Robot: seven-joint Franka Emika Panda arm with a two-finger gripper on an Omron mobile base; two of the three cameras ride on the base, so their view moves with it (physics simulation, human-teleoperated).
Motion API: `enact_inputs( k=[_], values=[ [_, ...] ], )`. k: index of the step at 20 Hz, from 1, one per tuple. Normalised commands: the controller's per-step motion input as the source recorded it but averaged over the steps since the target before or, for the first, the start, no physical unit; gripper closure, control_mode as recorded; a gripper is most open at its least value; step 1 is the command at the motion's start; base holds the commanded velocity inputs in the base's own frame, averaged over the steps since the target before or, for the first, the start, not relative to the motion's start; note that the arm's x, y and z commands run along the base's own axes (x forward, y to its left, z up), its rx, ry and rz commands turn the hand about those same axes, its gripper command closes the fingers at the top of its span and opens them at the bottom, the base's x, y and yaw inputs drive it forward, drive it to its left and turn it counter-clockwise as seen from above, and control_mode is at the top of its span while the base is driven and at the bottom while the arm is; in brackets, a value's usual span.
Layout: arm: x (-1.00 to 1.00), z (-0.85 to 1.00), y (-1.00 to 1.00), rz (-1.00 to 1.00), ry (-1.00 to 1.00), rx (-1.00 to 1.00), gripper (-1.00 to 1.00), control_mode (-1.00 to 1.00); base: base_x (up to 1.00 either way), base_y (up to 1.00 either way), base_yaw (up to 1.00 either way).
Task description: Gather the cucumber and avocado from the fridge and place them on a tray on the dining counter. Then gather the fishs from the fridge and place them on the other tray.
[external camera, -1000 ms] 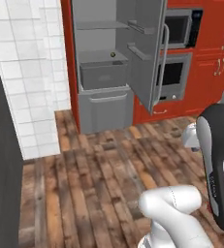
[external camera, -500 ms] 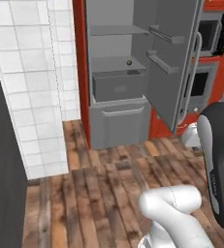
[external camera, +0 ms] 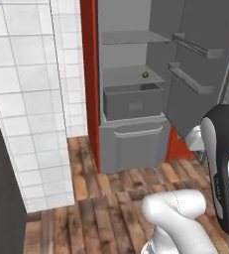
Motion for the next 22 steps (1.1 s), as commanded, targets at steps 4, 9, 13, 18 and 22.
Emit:
enact_inputs(
  k=[4,9,13,18,22],
  values=[
    [0.00,0.00,0.00,0.00,0.00,0.00,-1.00,1.00,1.00,-0.17,0.05],
    [0.00,0.00,0.00,0.00,0.00,0.00,-1.00,1.00,1.00,-0.28,0.03],
    [0.00,0.00,0.00,0.00,0.00,0.00,-1.00,1.00,1.00,-0.35,0.04],
    [0.00,0.00,0.00,0.00,0.00,0.00,-1.00,1.00,1.00,-0.32,0.02],
    [0.00,0.00,0.00,0.00,0.00,0.00,-1.00,1.00,0.93,-0.32,0.02]
  ],
)
